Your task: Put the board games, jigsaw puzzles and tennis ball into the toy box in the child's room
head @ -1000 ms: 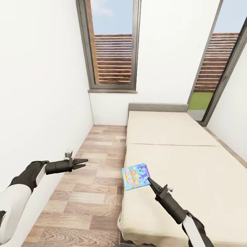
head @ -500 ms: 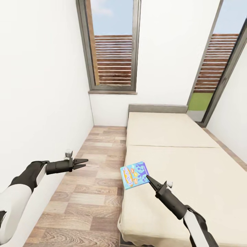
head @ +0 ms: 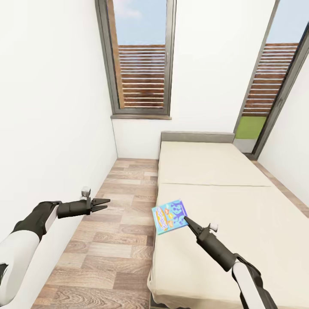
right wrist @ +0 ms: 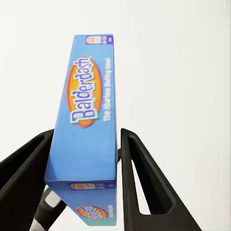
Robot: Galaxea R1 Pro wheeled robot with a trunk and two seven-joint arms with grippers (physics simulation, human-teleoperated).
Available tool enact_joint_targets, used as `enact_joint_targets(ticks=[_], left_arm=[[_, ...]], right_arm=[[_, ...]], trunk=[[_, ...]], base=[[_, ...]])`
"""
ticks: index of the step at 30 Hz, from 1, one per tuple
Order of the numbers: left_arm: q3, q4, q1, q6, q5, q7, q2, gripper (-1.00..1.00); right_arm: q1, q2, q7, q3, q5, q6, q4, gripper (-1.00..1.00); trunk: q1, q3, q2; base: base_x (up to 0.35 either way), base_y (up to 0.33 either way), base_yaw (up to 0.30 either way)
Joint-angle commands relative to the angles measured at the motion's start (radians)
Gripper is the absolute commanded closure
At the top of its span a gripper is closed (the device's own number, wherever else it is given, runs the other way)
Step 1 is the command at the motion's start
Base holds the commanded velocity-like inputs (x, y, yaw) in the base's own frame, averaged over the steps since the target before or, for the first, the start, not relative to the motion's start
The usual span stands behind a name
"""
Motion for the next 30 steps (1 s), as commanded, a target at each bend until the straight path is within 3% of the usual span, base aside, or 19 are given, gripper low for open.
enact_joint_targets(ticks=[1,3,8,16,30], left_arm=[[0.000,0.000,-0.001,0.010,0.001,-0.003,-0.001,-1.00],[0.000,0.000,-0.001,0.010,0.001,-0.002,-0.002,-1.00],[-0.001,0.000,-0.001,0.010,0.001,-0.002,-0.002,-1.00],[-0.001,0.000,-0.001,0.010,0.000,-0.002,-0.022,-1.00],[-0.001,0.000,-0.001,0.010,0.001,-0.004,-0.022,-1.00]], right_arm=[[0.000,0.001,-0.026,-0.003,-0.004,0.011,-0.002,1.00],[0.001,0.001,-0.067,-0.002,-0.006,0.012,-0.005,1.00],[0.001,0.002,-0.093,-0.002,-0.006,0.008,-0.005,1.00],[0.001,0.004,-0.100,-0.022,-0.008,-0.009,0.004,1.00],[0.000,0.014,-0.109,-0.018,-0.007,-0.076,0.015,1.00]], trunk=[[-0.004,0.002,0.007],[-0.012,0.009,0.021],[-0.031,0.024,0.056],[-0.061,0.049,0.112],[-0.115,0.093,0.210]], base=[[0.000,0.000,0.000],[0.000,0.000,0.000],[0.000,0.000,0.000],[0.000,0.000,0.000],[0.000,0.000,0.000]])
